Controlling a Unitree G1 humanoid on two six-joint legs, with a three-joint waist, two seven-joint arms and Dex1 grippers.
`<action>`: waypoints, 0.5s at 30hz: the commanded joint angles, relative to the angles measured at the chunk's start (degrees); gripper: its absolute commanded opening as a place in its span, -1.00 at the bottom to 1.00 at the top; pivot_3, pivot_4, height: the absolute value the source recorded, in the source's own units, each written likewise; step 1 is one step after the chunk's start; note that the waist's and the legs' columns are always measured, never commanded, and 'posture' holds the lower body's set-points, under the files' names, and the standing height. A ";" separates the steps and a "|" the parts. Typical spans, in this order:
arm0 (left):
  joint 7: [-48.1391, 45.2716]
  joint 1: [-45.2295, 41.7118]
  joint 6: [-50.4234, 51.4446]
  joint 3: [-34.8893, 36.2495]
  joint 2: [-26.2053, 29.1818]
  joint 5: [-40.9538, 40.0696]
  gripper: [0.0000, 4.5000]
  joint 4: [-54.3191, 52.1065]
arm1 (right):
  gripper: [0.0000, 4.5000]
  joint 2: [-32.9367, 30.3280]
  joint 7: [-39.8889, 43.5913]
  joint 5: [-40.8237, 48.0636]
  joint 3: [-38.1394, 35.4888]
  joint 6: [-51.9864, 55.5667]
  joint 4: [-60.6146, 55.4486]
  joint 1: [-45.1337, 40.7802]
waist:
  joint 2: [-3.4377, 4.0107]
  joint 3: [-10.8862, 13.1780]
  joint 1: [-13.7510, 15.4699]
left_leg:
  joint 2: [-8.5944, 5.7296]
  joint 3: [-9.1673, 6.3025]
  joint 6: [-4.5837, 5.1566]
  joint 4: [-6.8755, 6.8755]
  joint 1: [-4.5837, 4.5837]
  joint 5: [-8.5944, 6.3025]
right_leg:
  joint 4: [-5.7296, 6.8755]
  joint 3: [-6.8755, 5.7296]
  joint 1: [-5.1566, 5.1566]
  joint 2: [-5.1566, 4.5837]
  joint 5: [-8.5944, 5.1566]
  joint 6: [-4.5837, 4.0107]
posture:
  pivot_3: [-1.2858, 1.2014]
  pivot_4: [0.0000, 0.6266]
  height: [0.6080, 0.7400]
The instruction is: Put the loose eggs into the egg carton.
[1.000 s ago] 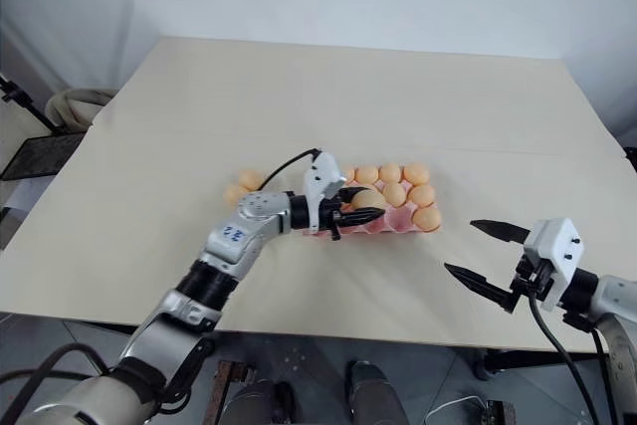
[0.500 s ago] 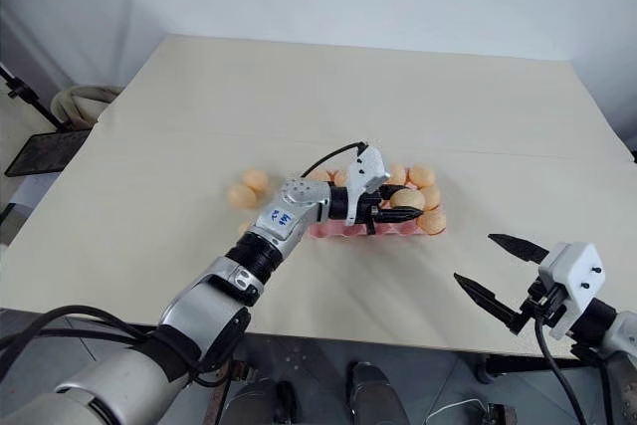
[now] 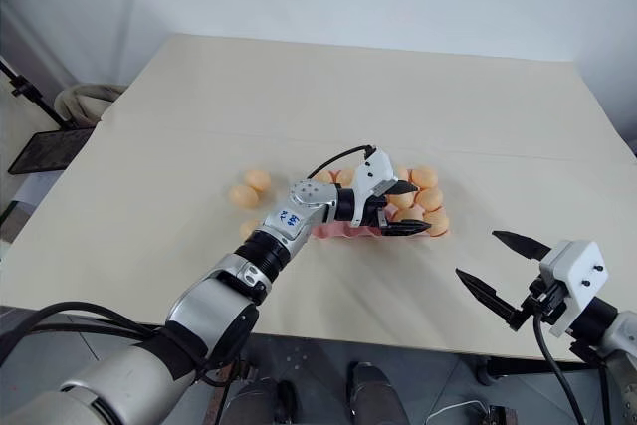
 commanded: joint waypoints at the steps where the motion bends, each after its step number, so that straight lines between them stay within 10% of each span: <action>1: -0.29 -0.45 -0.06 0.87 -0.24 0.14 0.99 -3.79 | 1.00 -0.92 -0.05 0.50 -1.24 0.30 -0.88 -0.71 | 0.00 0.00 -0.03 | 0.00 0.00 0.00 0.00 0.00 0.00 | 0.00 0.00 0.00 0.00 0.00 0.00 | 0.03 -0.52 1.00; 15: -1.04 23.11 16.37 6.98 18.18 -5.91 0.99 -48.91 | 1.00 -3.31 3.30 1.48 -0.33 1.26 3.02 -6.04 | 0.17 0.03 -0.12 | 0.15 -0.04 -0.32 -0.01 0.28 0.15 | 0.51 0.05 0.05 0.08 -0.10 -0.13 | 0.03 -0.52 1.00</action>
